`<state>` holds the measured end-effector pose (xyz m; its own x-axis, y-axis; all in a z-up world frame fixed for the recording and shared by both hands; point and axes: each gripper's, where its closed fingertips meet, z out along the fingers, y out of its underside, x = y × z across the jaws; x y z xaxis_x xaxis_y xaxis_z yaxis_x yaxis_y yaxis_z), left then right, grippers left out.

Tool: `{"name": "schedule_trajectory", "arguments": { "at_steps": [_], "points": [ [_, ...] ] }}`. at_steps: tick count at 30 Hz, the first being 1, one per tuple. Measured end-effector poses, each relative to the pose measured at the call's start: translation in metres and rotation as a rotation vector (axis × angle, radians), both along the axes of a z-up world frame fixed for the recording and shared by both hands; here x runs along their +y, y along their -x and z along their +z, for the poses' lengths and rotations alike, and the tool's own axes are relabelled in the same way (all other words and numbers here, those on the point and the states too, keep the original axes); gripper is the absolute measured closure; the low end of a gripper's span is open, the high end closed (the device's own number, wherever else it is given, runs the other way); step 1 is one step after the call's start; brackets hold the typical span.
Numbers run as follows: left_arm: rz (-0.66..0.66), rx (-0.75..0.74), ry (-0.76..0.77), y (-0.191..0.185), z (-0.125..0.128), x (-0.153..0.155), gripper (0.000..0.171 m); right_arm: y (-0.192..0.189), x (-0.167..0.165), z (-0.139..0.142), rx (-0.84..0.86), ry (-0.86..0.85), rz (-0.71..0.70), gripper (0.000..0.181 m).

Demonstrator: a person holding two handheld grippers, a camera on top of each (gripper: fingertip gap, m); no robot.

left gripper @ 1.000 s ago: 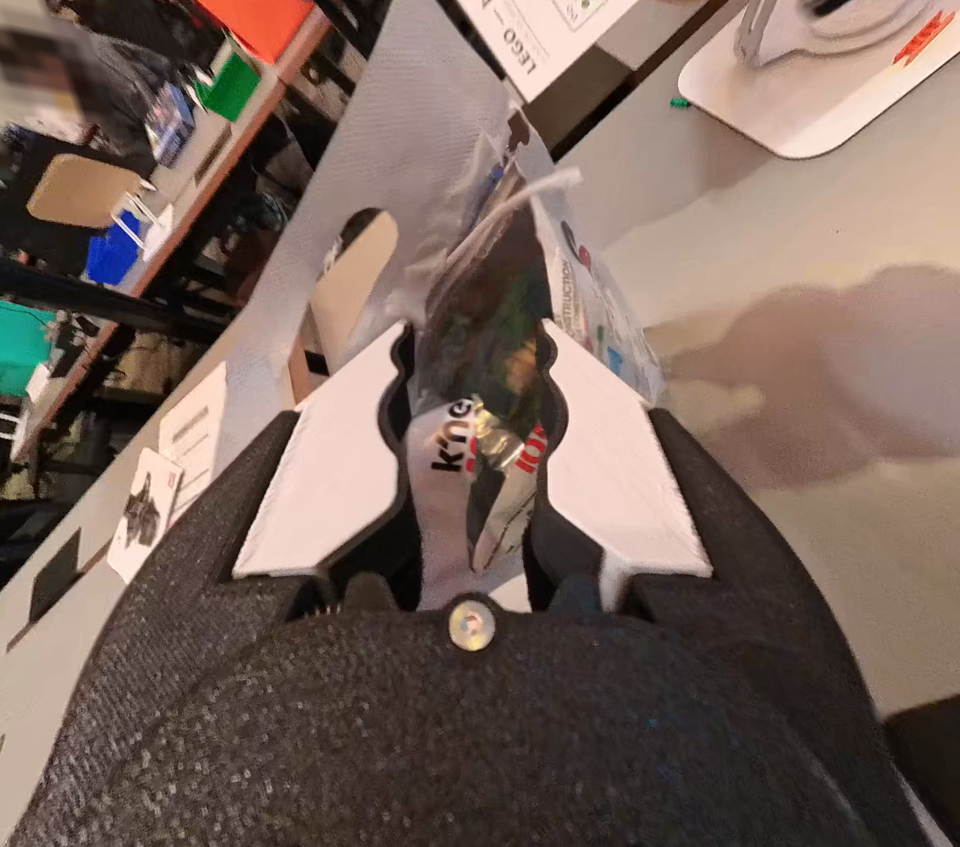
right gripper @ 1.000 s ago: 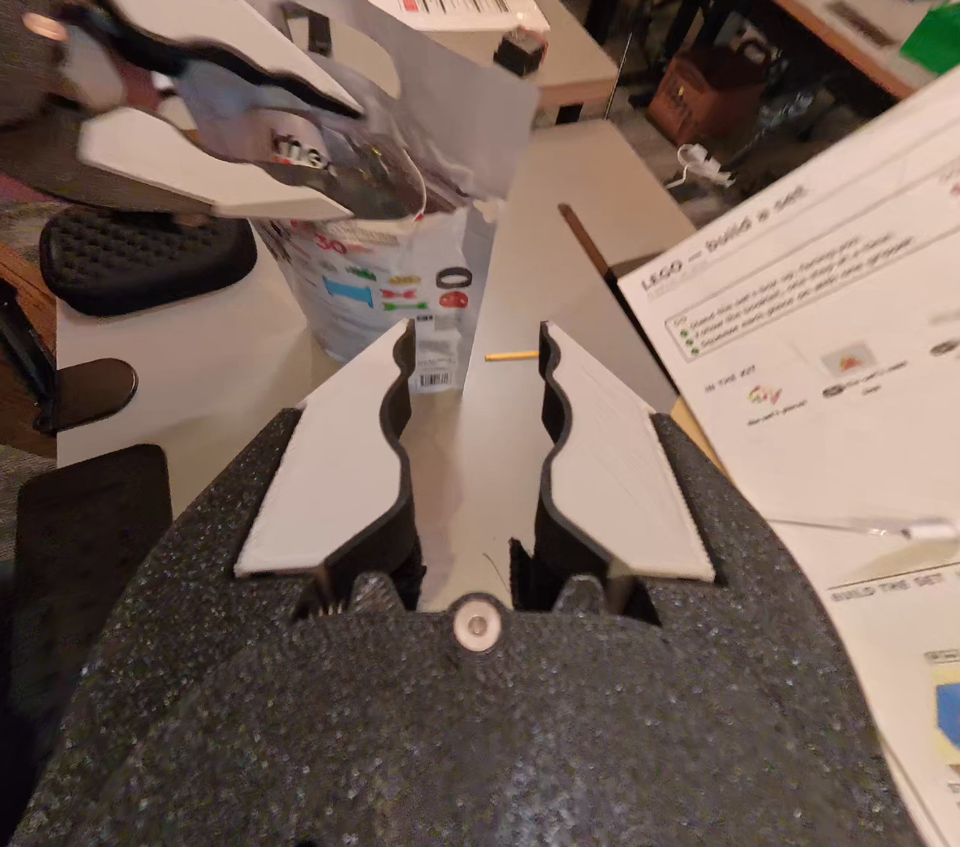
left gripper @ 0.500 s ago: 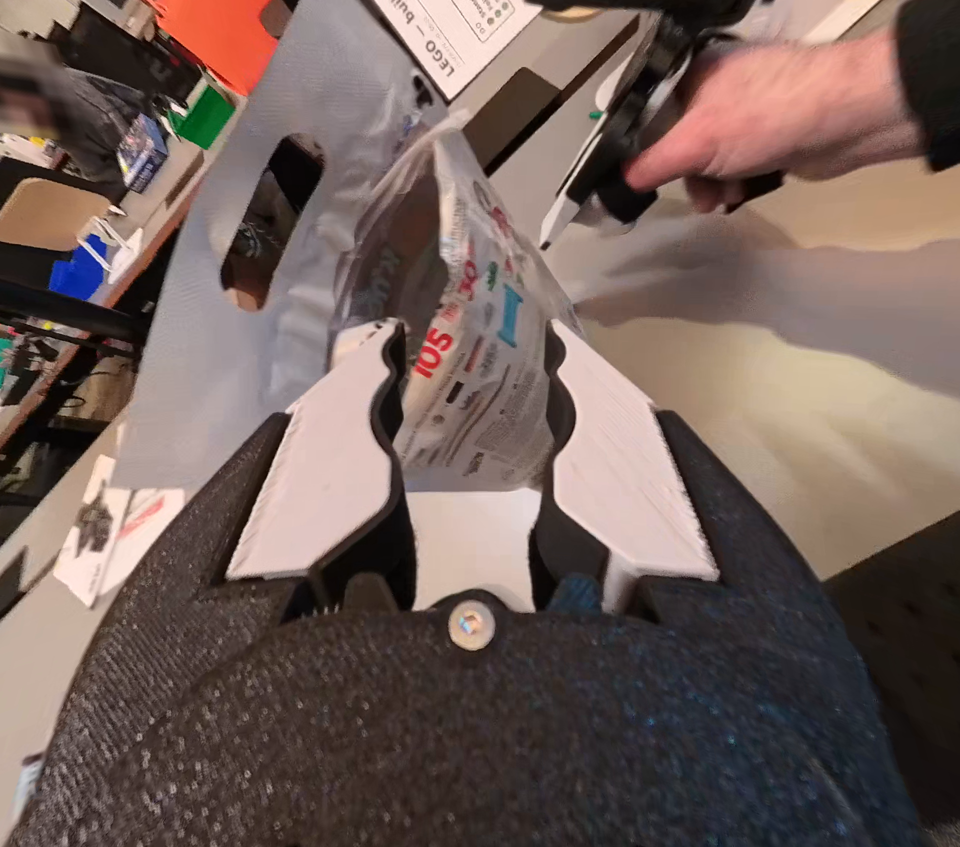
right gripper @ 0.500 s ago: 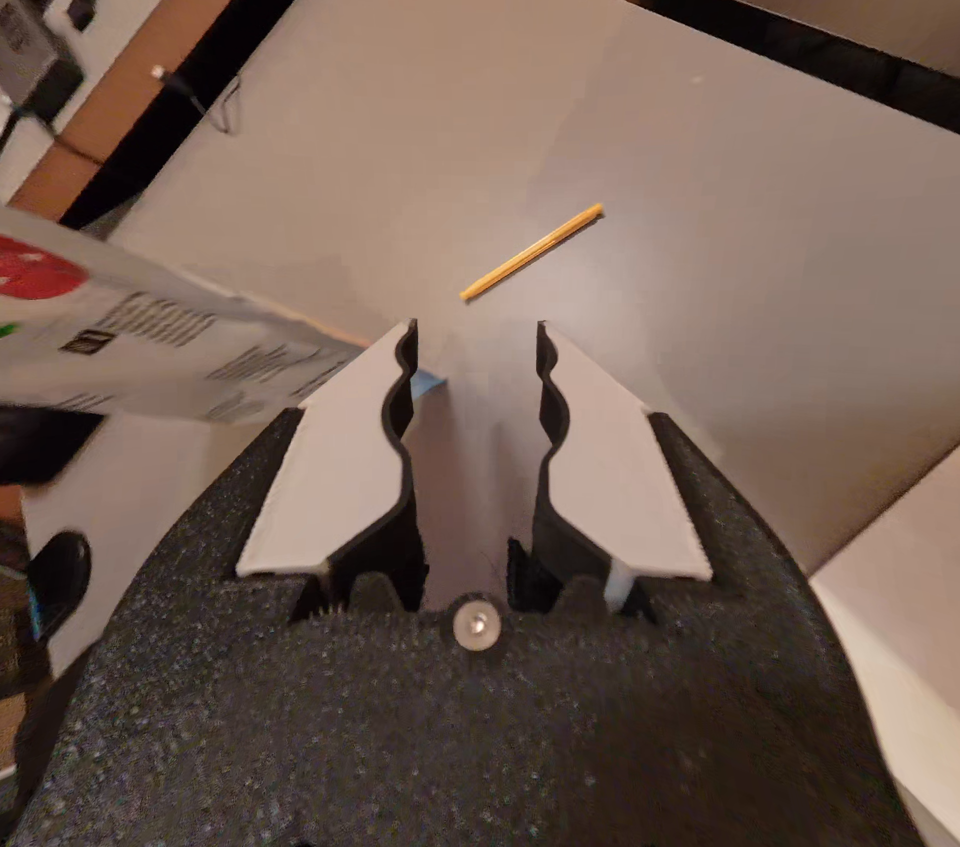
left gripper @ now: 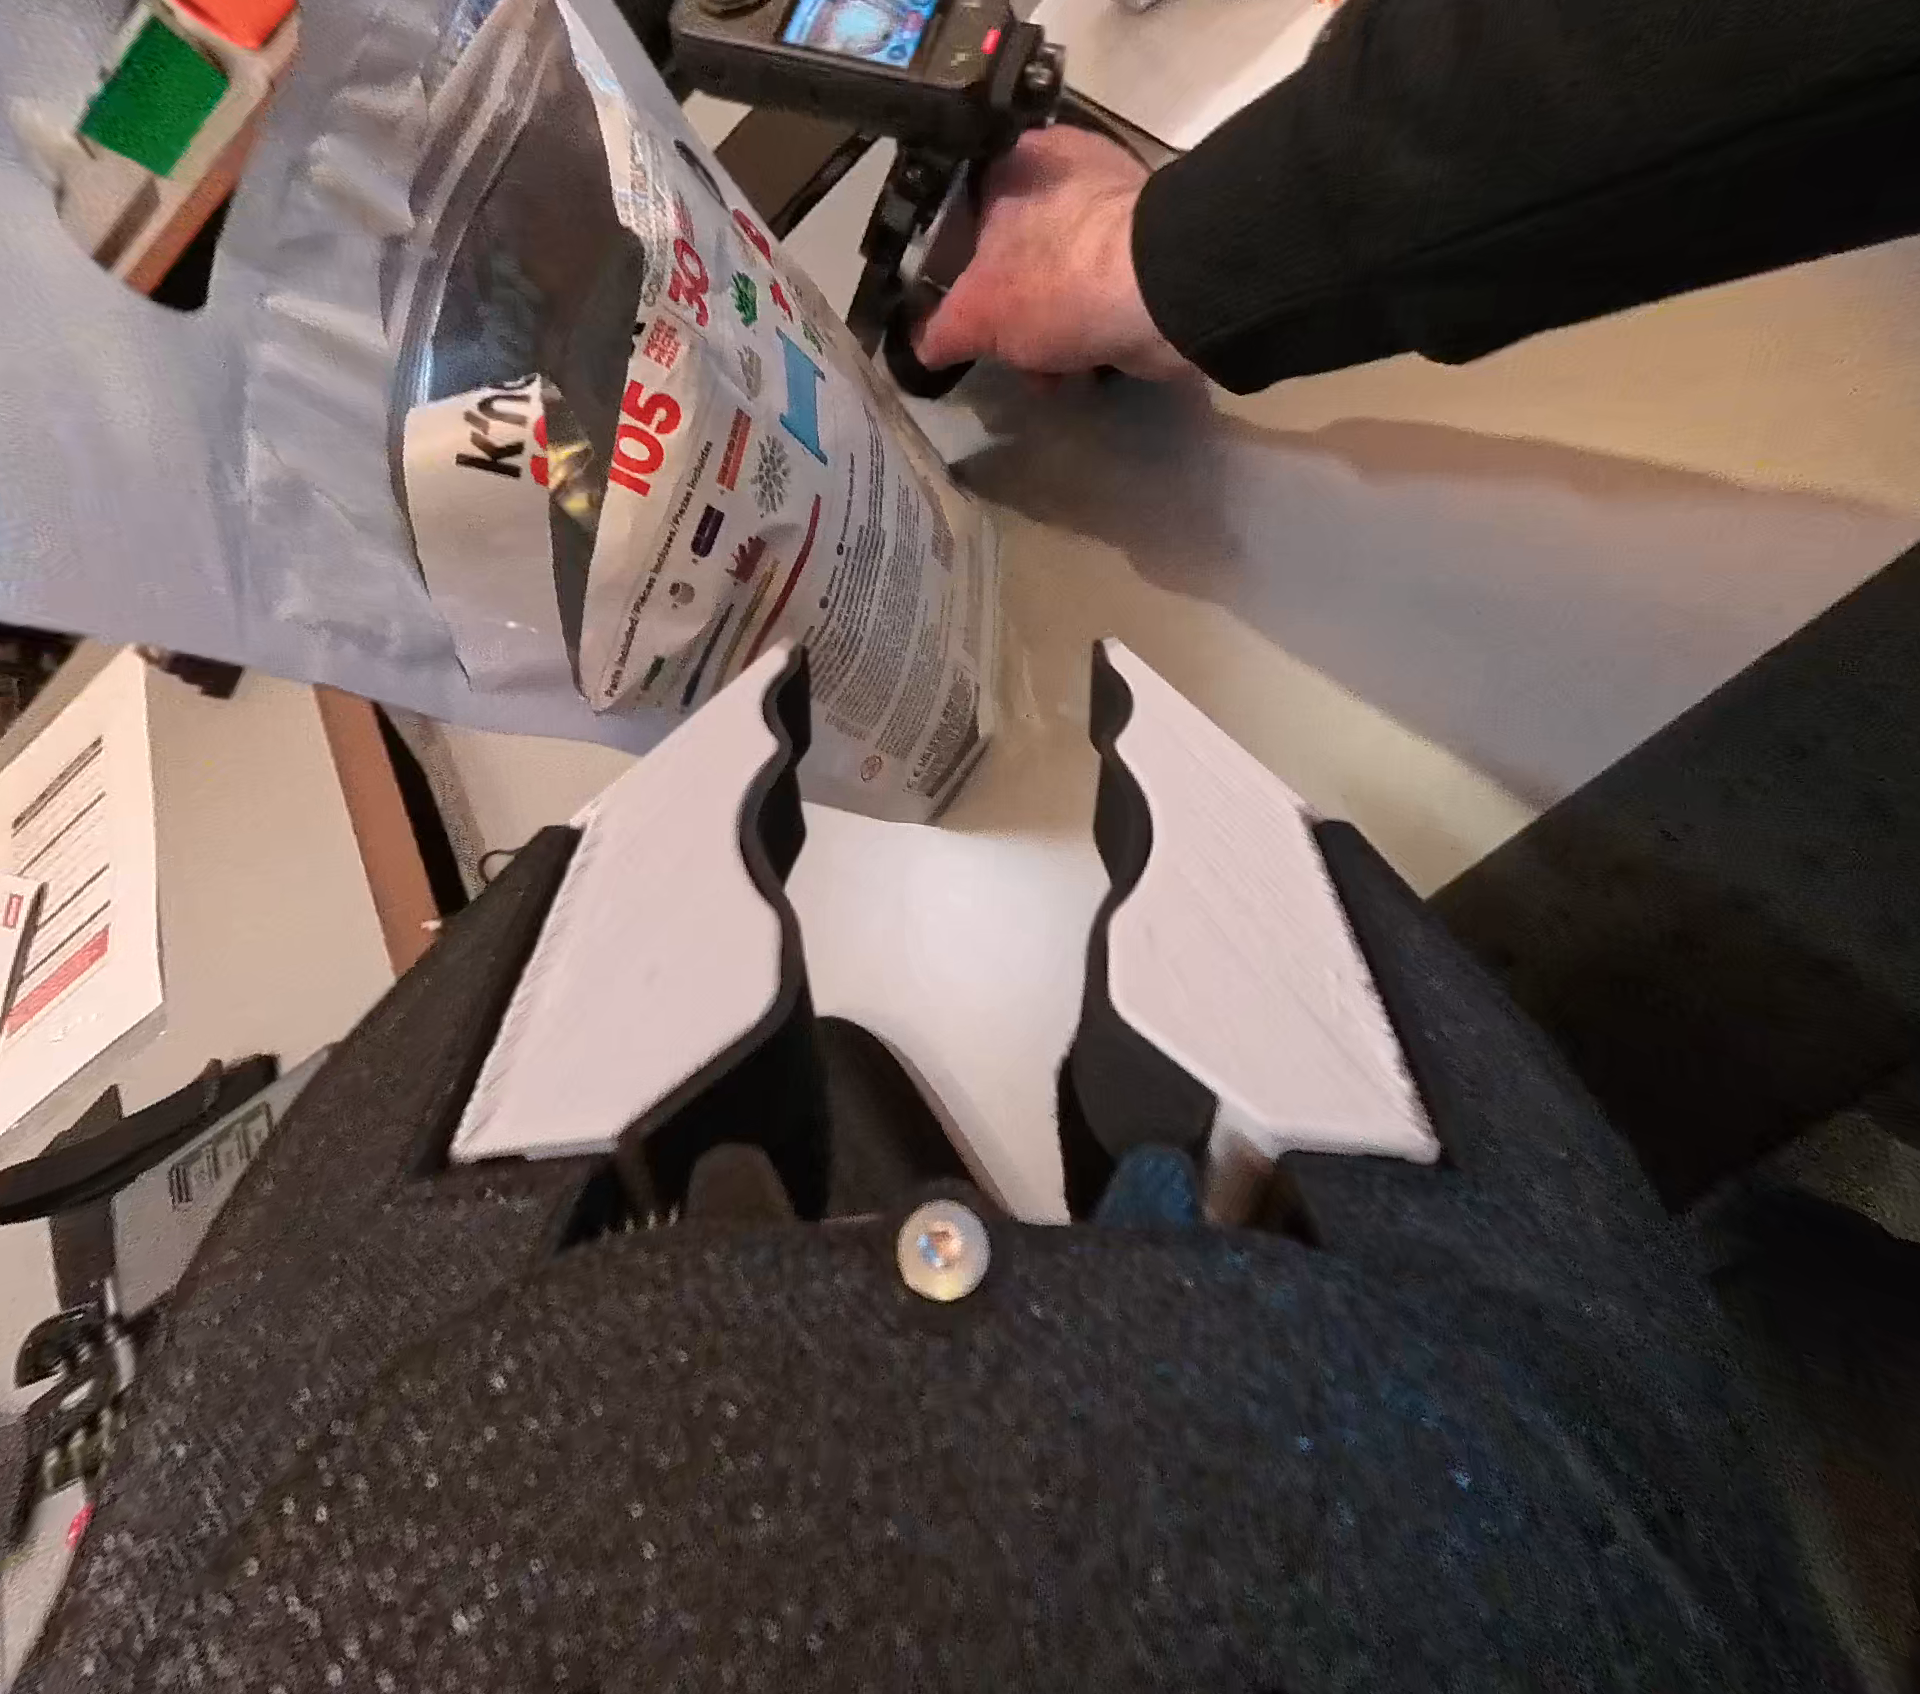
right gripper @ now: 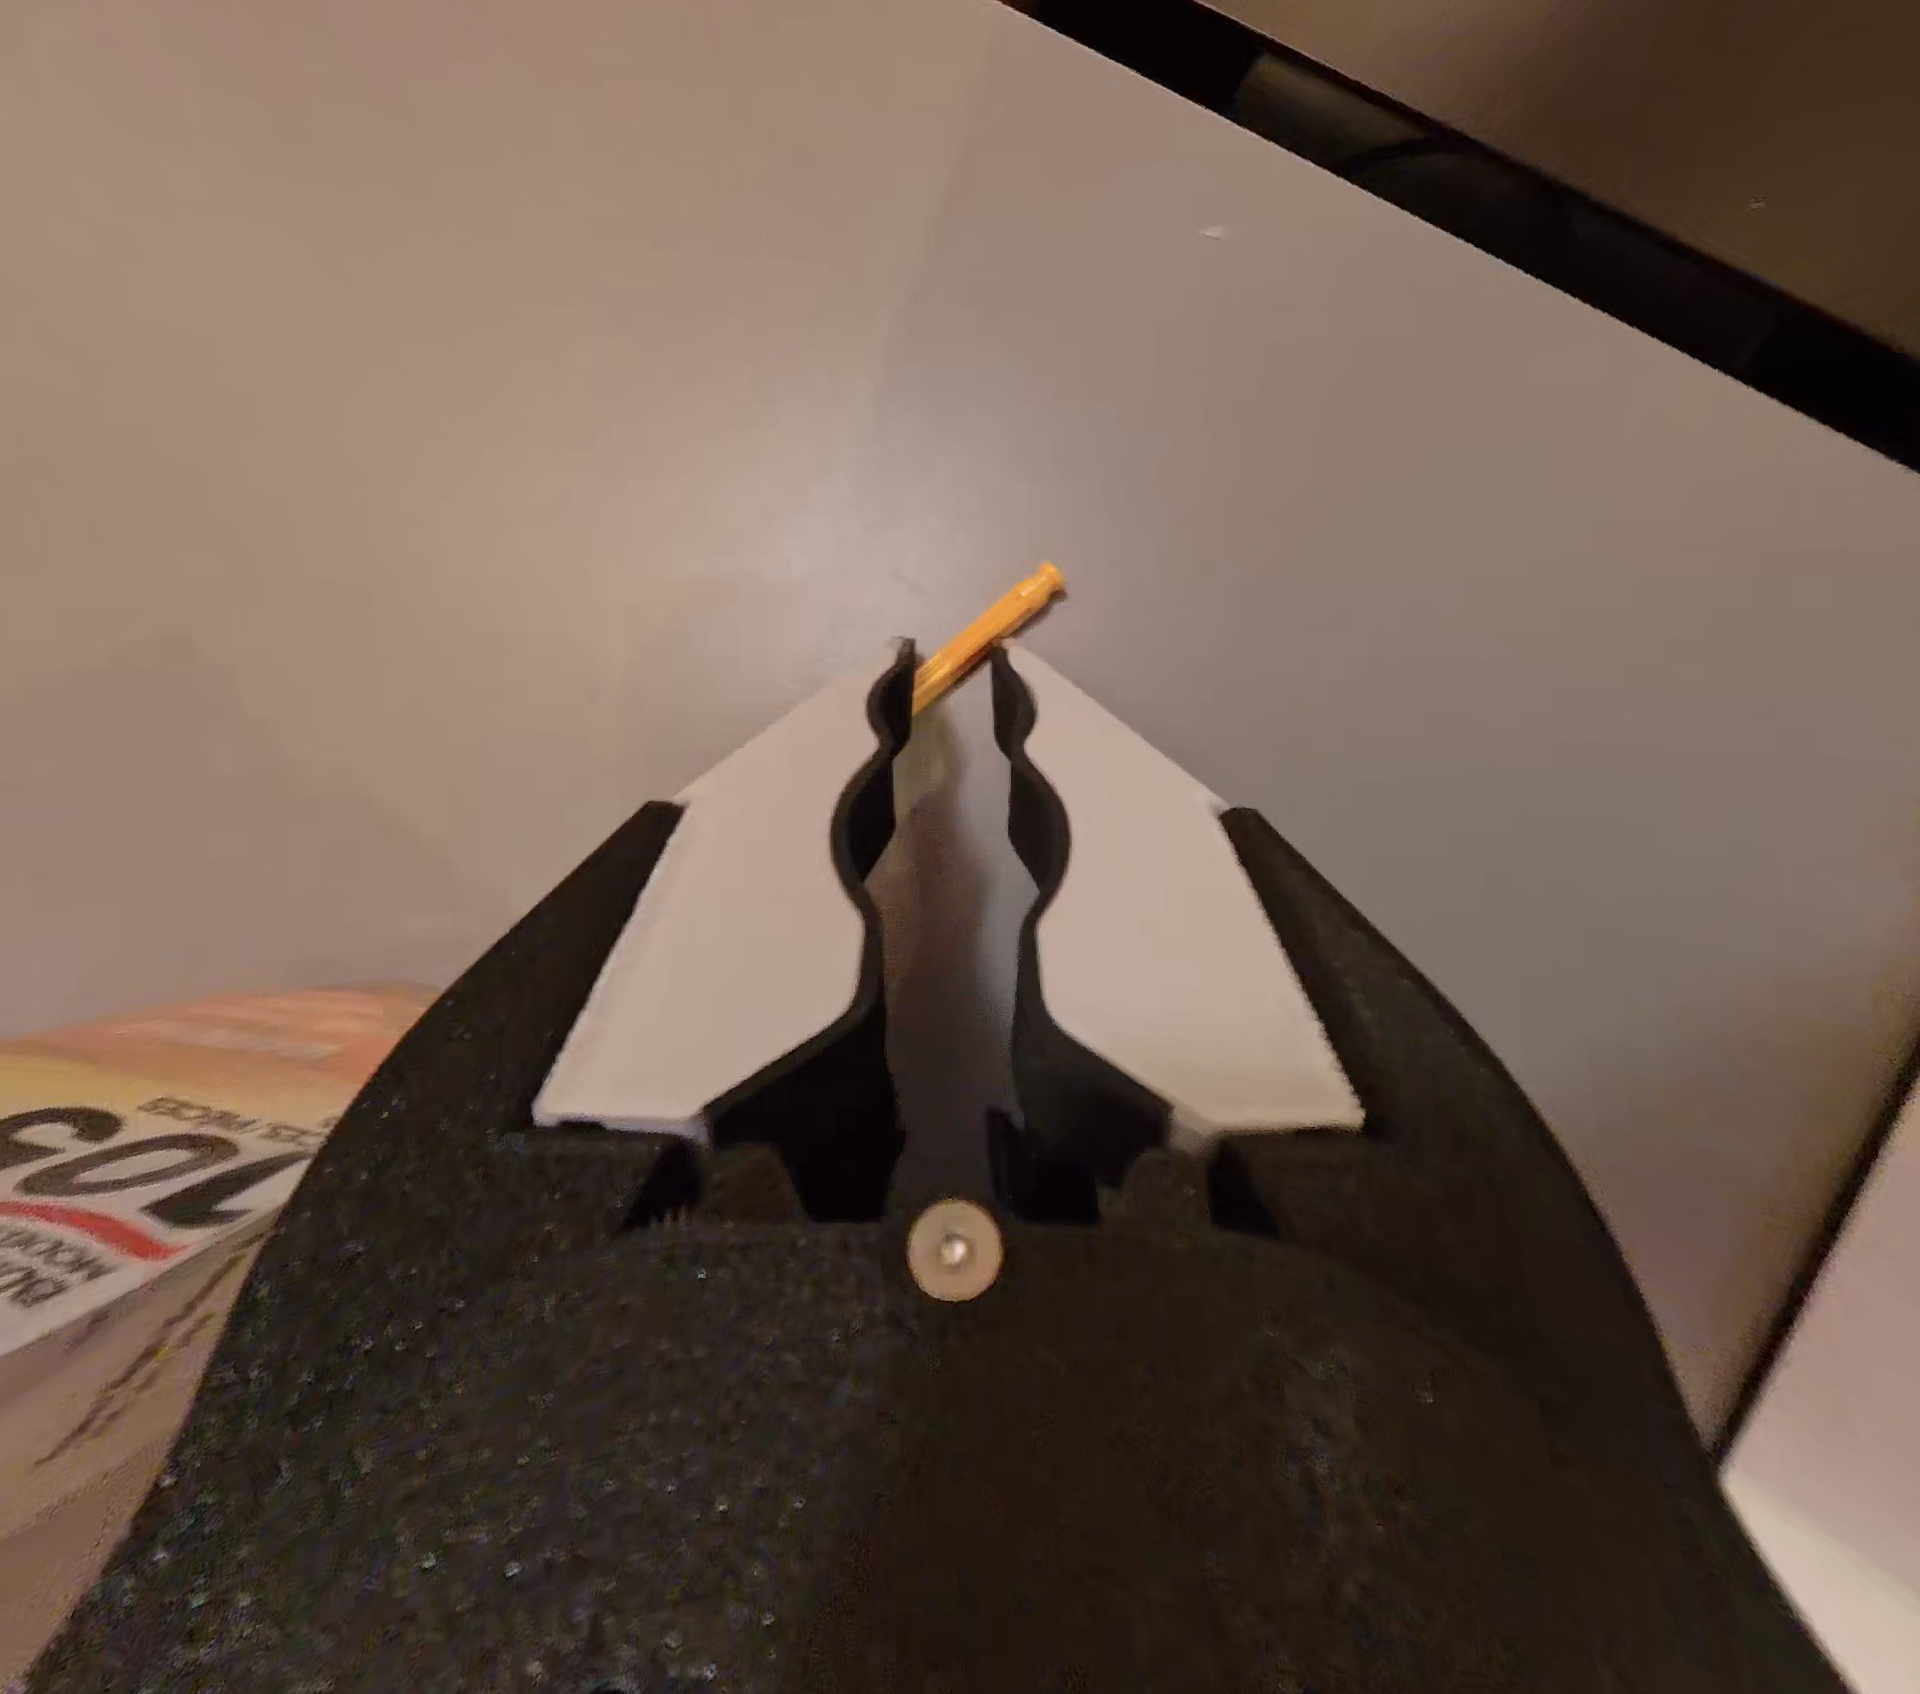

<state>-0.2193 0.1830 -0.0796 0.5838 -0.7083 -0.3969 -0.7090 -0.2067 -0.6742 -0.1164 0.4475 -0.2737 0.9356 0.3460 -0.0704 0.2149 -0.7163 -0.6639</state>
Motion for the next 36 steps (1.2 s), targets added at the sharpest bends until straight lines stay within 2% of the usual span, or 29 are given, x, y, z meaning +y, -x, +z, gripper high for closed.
{"name": "schedule_trajectory", "arguments": {
  "at_steps": [7, 11, 13, 16, 18, 20, 23, 26, 29, 31, 33, 36],
  "points": [
    [-0.038, -0.016, 0.02, 0.001, -0.007, -0.006, 0.119, -0.011, -0.016, 0.0, 0.053, 0.023, 0.061, 0.178],
    [-0.063, -0.044, 0.035, -0.003, -0.01, -0.007, 0.12, -0.022, -0.048, 0.003, 0.064, 0.05, 0.107, 0.178],
    [-0.071, -0.059, 0.043, -0.005, -0.012, -0.008, 0.12, -0.027, -0.072, 0.017, 0.097, 0.044, 0.127, 0.178],
    [-0.072, -0.078, 0.05, -0.005, -0.014, -0.008, 0.12, -0.03, -0.108, 0.072, 0.174, -0.046, 0.18, 0.178],
    [-0.069, -0.079, 0.057, -0.004, -0.017, -0.007, 0.12, -0.026, -0.126, 0.127, 0.266, -0.119, 0.24, 0.178],
    [-0.074, -0.082, 0.06, -0.004, -0.019, -0.006, 0.12, -0.012, -0.137, 0.188, 0.286, -0.231, 0.386, 0.178],
    [-0.103, -0.076, 0.056, -0.01, -0.02, -0.007, 0.121, 0.022, -0.153, 0.256, 0.172, -0.35, 0.709, 0.178],
    [-0.116, -0.087, 0.046, -0.016, -0.017, -0.008, 0.121, 0.054, -0.158, 0.286, -0.102, -0.438, 1.009, 0.178],
    [-0.111, -0.095, 0.033, -0.017, -0.014, -0.011, 0.121, 0.079, -0.159, 0.289, -0.407, -0.473, 1.29, 0.177],
    [-0.105, -0.093, 0.03, -0.014, -0.015, -0.015, 0.121, 0.092, -0.151, 0.289, -0.61, -0.523, 1.419, 0.177],
    [-0.096, -0.09, 0.026, -0.011, -0.016, -0.019, 0.121, 0.101, -0.147, 0.283, -0.735, -0.519, 1.525, 0.177],
    [-0.077, -0.097, 0.023, -0.006, -0.017, -0.025, 0.121, 0.104, -0.136, 0.27, -0.858, -0.503, 1.581, 0.164]
  ]
}}
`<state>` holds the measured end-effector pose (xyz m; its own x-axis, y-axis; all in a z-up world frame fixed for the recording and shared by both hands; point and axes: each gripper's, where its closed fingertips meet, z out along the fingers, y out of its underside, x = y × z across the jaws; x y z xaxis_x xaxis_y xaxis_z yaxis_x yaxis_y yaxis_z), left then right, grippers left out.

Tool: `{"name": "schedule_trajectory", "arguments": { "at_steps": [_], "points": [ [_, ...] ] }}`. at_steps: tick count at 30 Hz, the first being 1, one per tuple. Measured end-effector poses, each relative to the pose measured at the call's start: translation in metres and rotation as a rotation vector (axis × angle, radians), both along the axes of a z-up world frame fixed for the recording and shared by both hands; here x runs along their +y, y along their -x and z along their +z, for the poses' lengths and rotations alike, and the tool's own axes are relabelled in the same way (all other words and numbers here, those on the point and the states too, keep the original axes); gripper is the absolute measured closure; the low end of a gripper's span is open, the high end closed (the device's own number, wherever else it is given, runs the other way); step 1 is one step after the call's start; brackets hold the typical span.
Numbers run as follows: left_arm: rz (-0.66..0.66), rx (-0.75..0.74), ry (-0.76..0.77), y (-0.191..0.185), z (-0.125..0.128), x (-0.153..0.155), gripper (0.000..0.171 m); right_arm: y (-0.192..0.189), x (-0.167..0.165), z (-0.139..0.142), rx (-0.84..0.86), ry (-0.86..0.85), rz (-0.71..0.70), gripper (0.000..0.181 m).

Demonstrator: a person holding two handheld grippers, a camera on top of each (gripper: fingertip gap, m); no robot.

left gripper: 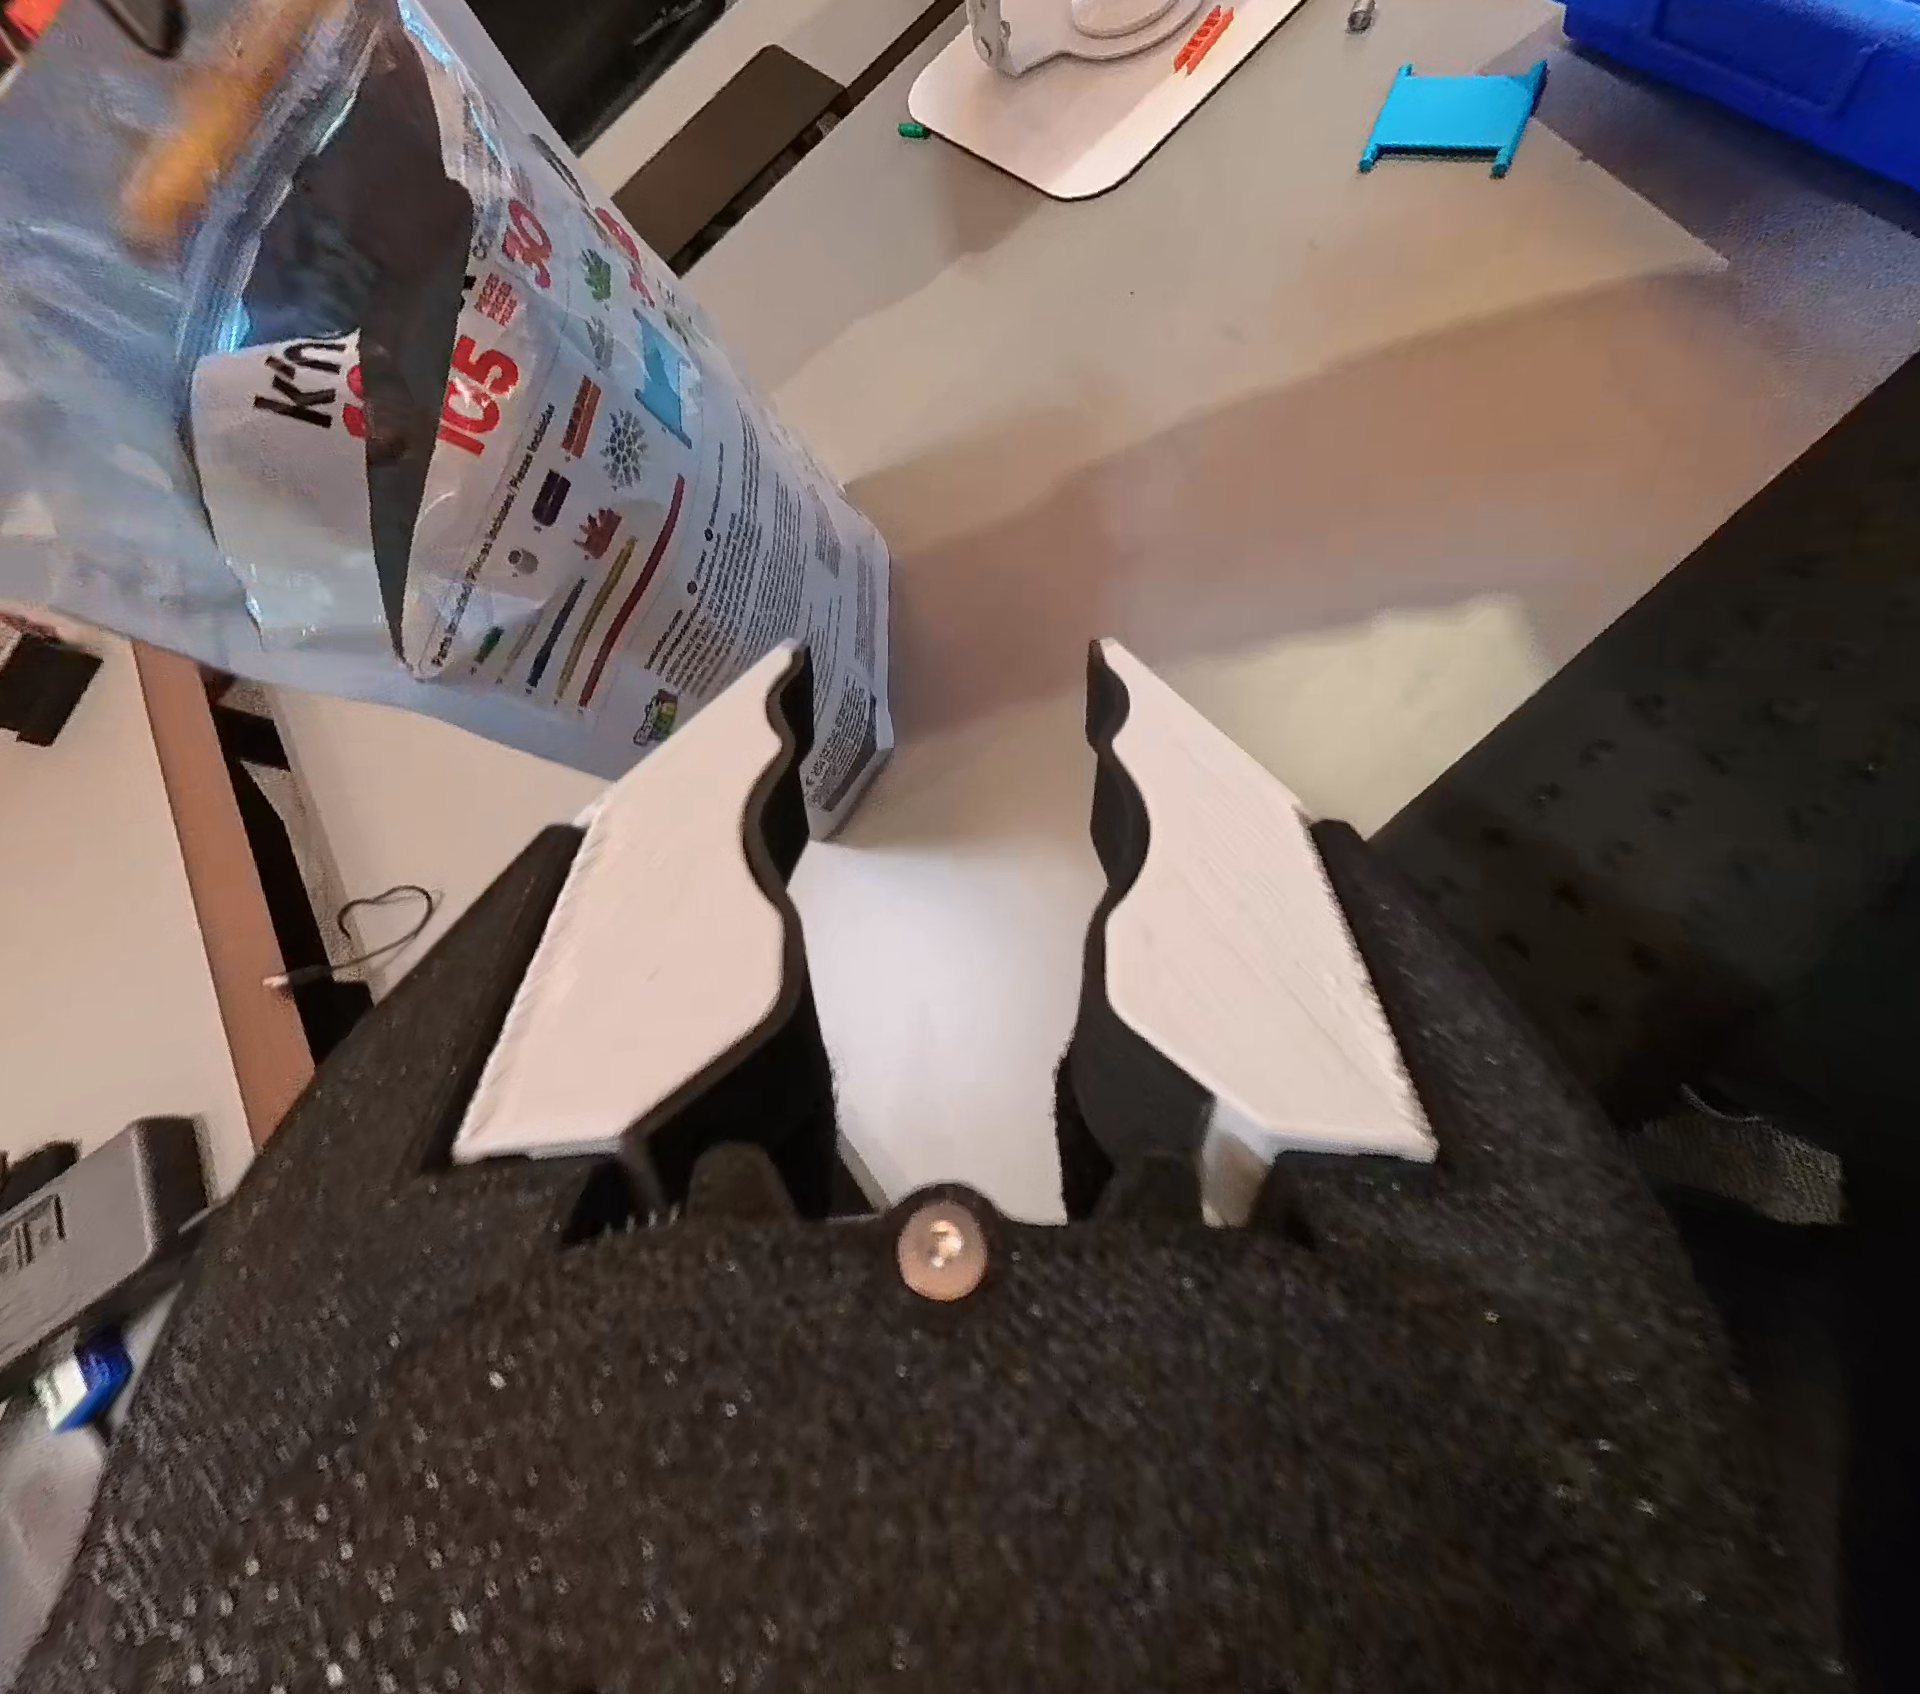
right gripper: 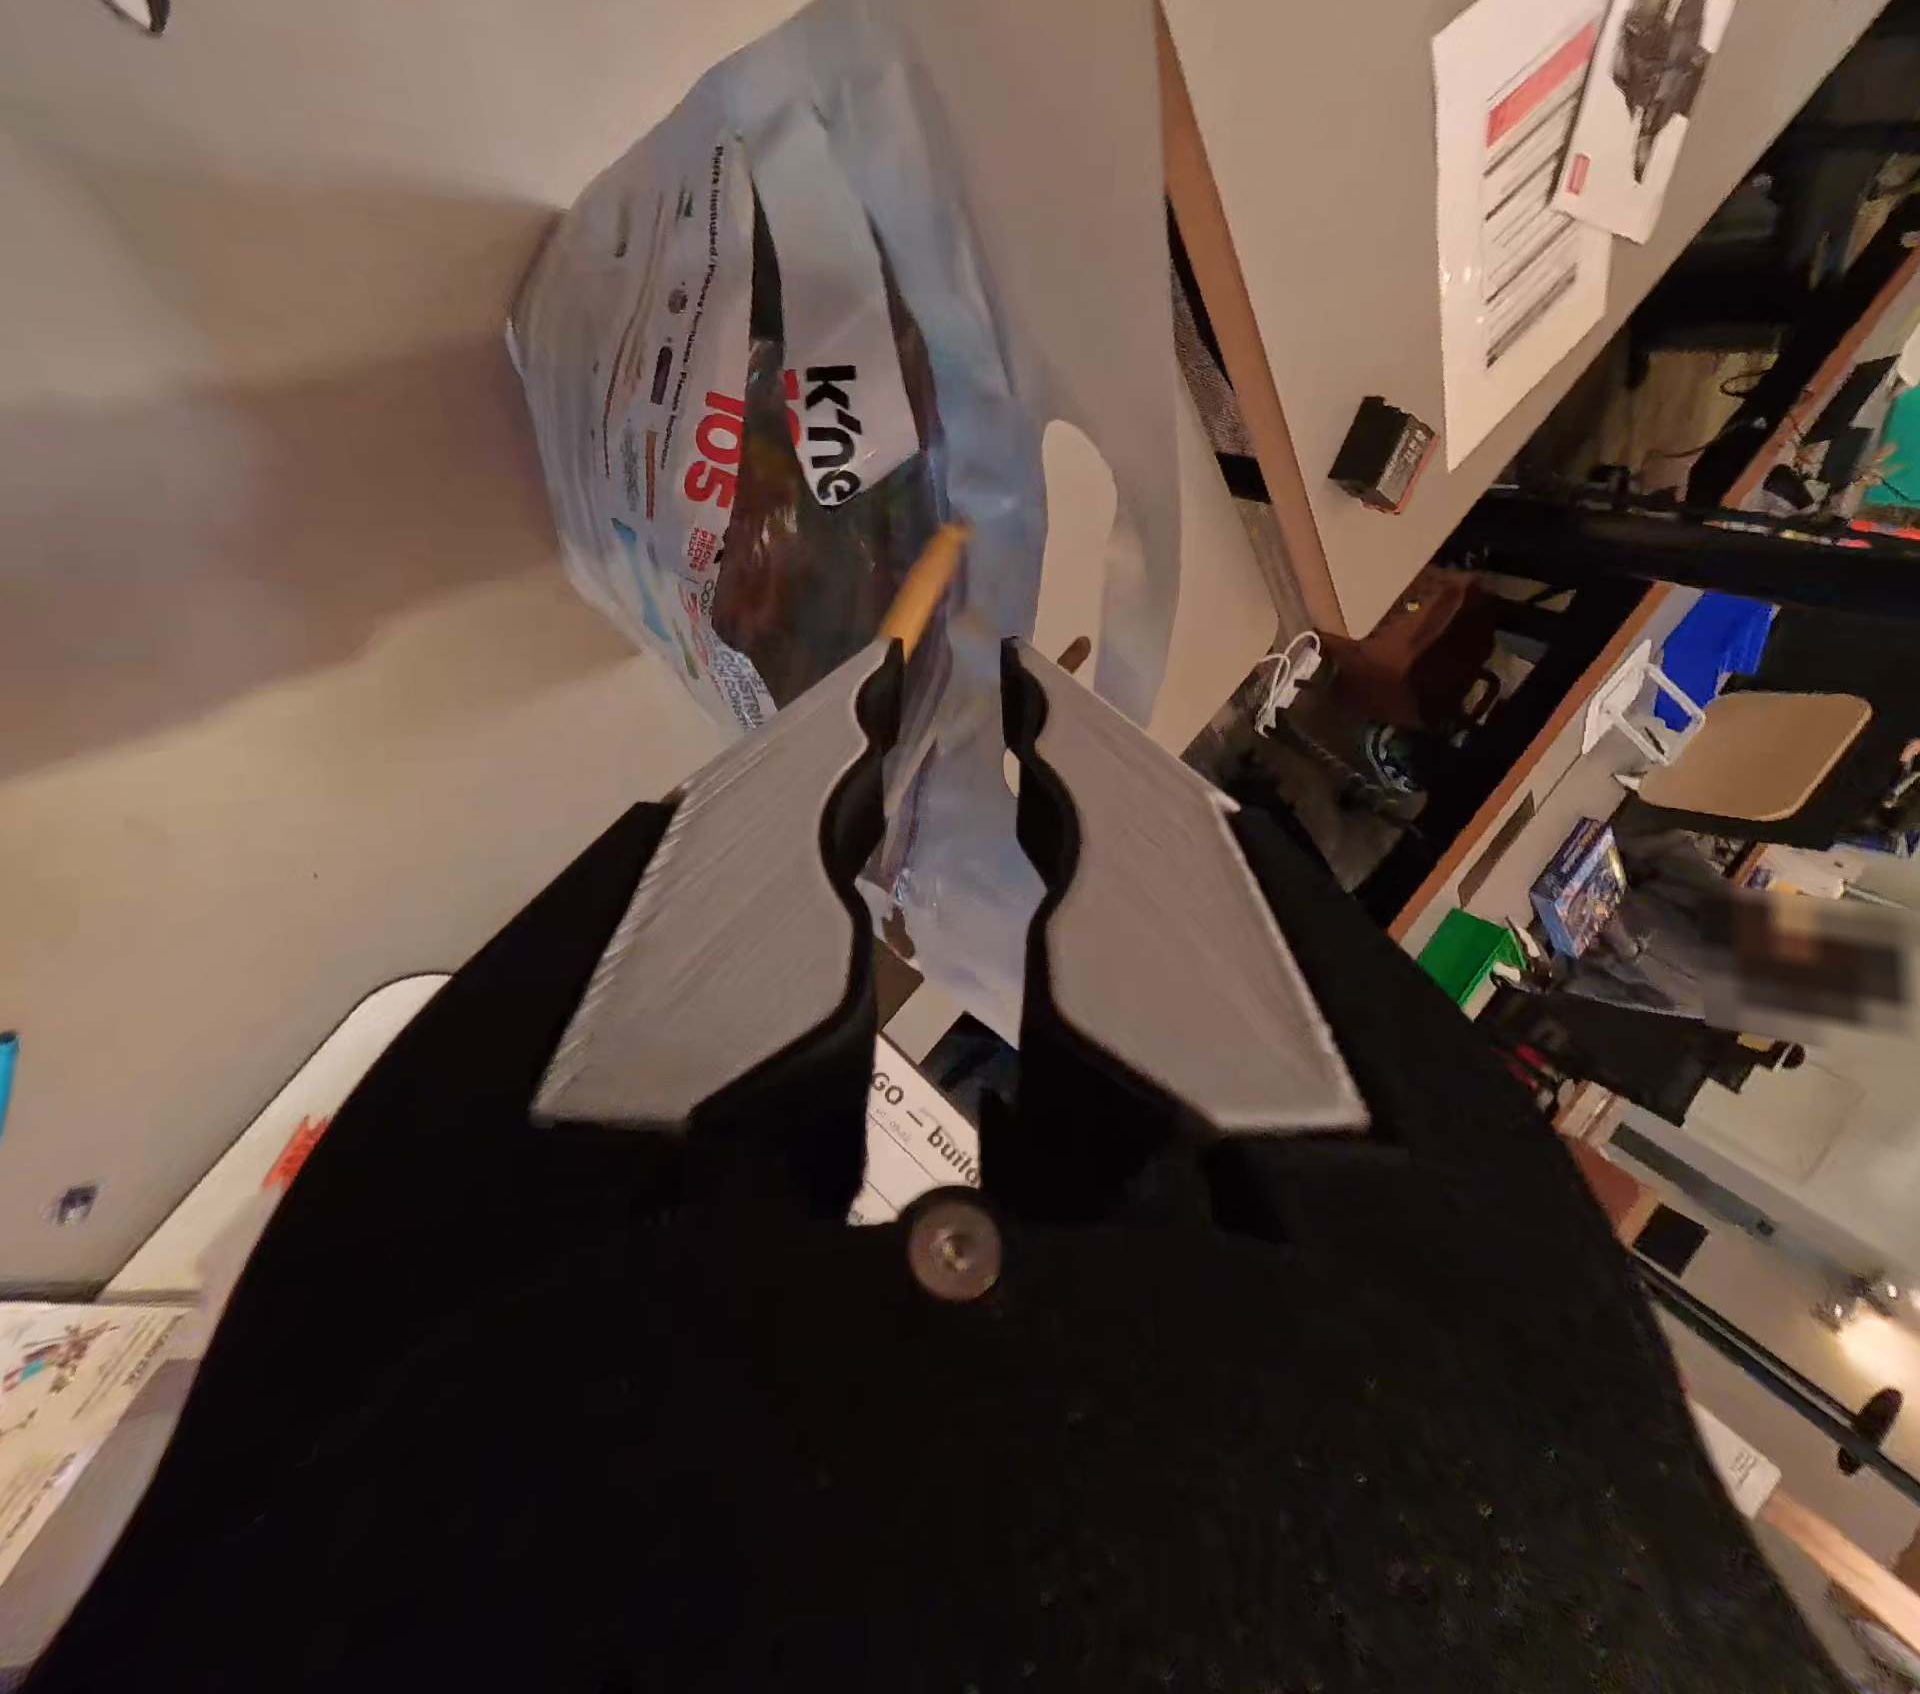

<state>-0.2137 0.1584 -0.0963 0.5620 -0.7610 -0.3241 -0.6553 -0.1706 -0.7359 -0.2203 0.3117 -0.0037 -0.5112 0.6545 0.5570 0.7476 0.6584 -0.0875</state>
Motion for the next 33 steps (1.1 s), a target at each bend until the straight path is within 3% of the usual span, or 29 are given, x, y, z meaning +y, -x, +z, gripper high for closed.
{"name": "schedule_trajectory", "arguments": {
  "at_steps": [8, 14, 16, 20, 23, 26, 30, 33],
  "points": [
    [-0.026, -0.018, 0.012, -0.008, -0.003, -0.011, 0.121, -0.022, -0.002, 0.044, 0.187, 0.127, -0.119, 0.162],
    [-0.174, -0.033, 0.038, -0.07, -0.011, 0.011, 0.116, -0.122, -0.025, 0.088, 0.436, 0.23, -0.431, 0.163],
    [-0.246, -0.032, 0.076, -0.107, -0.024, 0.021, 0.109, -0.164, -0.043, 0.083, 0.499, 0.287, -0.546, 0.163],
    [-0.387, -0.036, 0.16, -0.2, -0.061, 0.037, 0.101, -0.239, -0.085, 0.047, 0.545, 0.366, -0.789, 0.165],
    [-0.433, -0.049, 0.258, -0.266, -0.094, 0.041, 0.094, -0.272, -0.123, 0.025, 0.574, 0.422, -0.889, 0.165],
    [-0.438, 0.053, 0.341, -0.307, -0.137, 0.042, 0.078, -0.299, -0.154, 0.005, 0.579, 0.453, -0.979, 0.166],
    [-0.441, 0.117, 0.376, -0.336, -0.171, 0.041, 0.083, -0.323, -0.183, -0.008, 0.623, 0.494, -1.05, 0.167],
    [-0.42, 0.119, 0.374, -0.344, -0.179, 0.044, 0.11, -0.337, -0.195, -0.013, 0.651, 0.507, -1.079, 0.168]
  ]
}}
